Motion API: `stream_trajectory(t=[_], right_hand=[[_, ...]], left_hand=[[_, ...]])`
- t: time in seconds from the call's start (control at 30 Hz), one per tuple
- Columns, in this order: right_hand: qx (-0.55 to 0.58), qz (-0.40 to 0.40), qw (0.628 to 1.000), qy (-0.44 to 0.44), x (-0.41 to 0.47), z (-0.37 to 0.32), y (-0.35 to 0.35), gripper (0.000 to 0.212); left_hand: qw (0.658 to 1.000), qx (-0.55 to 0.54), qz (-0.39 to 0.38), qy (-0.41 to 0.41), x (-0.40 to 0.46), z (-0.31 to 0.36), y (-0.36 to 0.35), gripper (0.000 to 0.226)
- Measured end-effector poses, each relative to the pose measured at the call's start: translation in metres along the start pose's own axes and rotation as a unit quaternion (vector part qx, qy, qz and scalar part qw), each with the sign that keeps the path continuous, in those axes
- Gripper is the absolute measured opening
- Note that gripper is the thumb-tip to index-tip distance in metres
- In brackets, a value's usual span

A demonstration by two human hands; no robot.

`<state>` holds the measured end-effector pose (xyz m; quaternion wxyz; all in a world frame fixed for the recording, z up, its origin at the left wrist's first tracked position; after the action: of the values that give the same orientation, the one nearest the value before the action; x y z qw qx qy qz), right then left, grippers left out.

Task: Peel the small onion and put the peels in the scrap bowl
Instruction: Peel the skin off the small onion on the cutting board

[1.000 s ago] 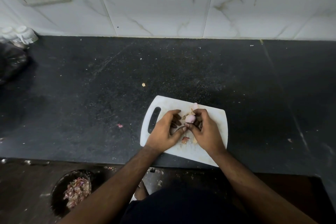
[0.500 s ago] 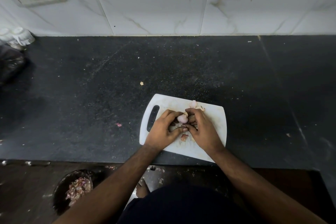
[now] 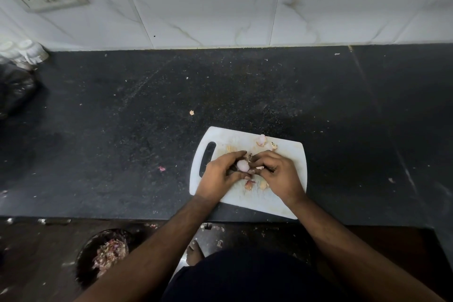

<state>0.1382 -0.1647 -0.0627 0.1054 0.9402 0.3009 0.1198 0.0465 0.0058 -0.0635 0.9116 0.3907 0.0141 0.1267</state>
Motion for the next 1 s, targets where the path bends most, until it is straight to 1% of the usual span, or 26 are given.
stream_trajectory(t=[0.1, 0.17, 0.23, 0.3, 0.37, 0.47, 0.57, 0.67, 0.73, 0.8, 0.9, 1.0], right_hand=[[0.0, 0.021, 1.0, -0.011, 0.002, -0.001, 0.001, 0.021], [0.0, 0.054, 0.998, -0.021, 0.002, 0.001, 0.0, 0.017], [0.004, 0.073, 0.997, -0.027, 0.002, 0.0, 0.0, 0.023], [-0.014, 0.061, 0.998, -0.005, 0.001, -0.003, -0.001, 0.03], [-0.045, 0.029, 0.998, 0.021, 0.002, -0.005, -0.003, 0.027], [-0.083, -0.018, 0.996, 0.026, 0.002, -0.006, -0.008, 0.028], [-0.113, -0.023, 0.993, 0.035, 0.003, -0.005, -0.009, 0.019], [-0.137, -0.034, 0.988, 0.065, 0.002, -0.007, -0.01, 0.008], [-0.147, -0.04, 0.985, 0.081, 0.001, -0.007, -0.01, 0.004], [-0.159, -0.041, 0.983, 0.087, 0.001, -0.007, -0.009, 0.007], [-0.203, -0.048, 0.974, 0.088, 0.001, -0.01, -0.011, 0.016], [-0.237, -0.062, 0.966, 0.084, 0.001, -0.013, -0.014, 0.022]], left_hand=[[1.0, 0.024, 0.01, -0.014, -0.002, 0.001, 0.0, 0.055], [1.0, 0.015, 0.004, -0.007, 0.0, 0.001, 0.0, 0.054], [1.0, -0.001, -0.006, 0.001, 0.001, 0.002, 0.0, 0.056], [1.0, -0.011, -0.012, -0.001, 0.001, 0.003, 0.0, 0.06], [1.0, -0.019, -0.014, -0.001, 0.001, 0.002, 0.0, 0.06], [1.0, -0.018, -0.023, -0.01, 0.001, 0.001, -0.002, 0.057], [0.999, 0.009, -0.029, -0.035, 0.0, 0.001, -0.004, 0.053], [0.998, 0.028, -0.032, -0.044, -0.001, 0.001, -0.005, 0.05], [0.998, 0.033, -0.037, -0.05, -0.001, 0.001, -0.006, 0.049], [0.997, 0.042, -0.032, -0.059, 0.0, 0.001, -0.006, 0.048], [0.993, 0.092, 0.002, -0.08, 0.002, 0.001, -0.005, 0.046], [0.99, 0.119, 0.007, -0.081, 0.004, 0.002, -0.005, 0.045]])
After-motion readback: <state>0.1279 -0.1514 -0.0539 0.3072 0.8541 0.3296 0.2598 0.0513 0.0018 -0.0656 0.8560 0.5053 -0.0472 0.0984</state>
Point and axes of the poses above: each hand's wrist, its own x-axis towards the middle knuckle, its own y-axis out of the back of the hand, z = x × y, the point moved 2 cm from there along x, towards the middle knuckle, and after that the axes turned 14 degrees about x, right-handed, at the moved point
